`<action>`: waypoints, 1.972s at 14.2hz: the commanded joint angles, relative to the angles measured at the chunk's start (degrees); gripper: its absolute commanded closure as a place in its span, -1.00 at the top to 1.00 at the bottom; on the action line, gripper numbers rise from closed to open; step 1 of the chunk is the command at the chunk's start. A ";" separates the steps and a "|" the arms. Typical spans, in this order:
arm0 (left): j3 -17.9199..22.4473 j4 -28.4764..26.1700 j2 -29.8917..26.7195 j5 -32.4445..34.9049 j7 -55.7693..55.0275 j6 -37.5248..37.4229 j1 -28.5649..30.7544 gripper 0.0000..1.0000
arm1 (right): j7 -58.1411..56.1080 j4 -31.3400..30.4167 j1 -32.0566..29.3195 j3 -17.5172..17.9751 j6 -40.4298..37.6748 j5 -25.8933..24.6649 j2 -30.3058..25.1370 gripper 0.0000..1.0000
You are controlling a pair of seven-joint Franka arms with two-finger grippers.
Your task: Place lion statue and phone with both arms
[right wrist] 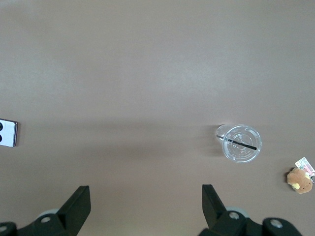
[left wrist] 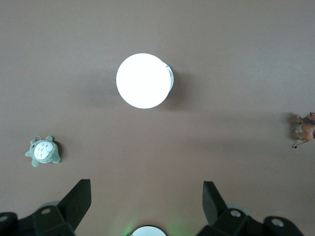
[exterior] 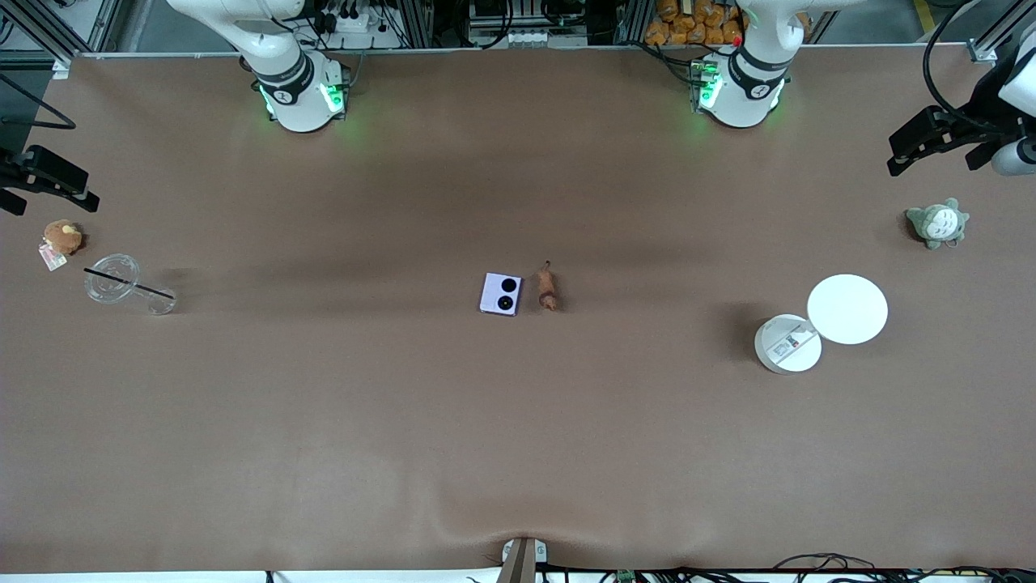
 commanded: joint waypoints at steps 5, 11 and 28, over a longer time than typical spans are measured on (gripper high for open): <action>-0.03 0.95 0.12 -1.14 1.30 -0.96 0.18 1.00 | 0.53 0.11 -1.00 0.55 -0.35 0.95 0.02 1.00; -0.64 1.83 2.67 -1.31 1.04 -0.96 -0.69 1.00 | 0.53 0.11 -1.00 0.55 -0.35 0.95 0.02 1.00; -6.44 8.34 18.75 -1.14 -15.73 2.55 -14.57 1.00 | 0.61 0.11 -1.09 0.55 -0.35 0.95 0.02 1.00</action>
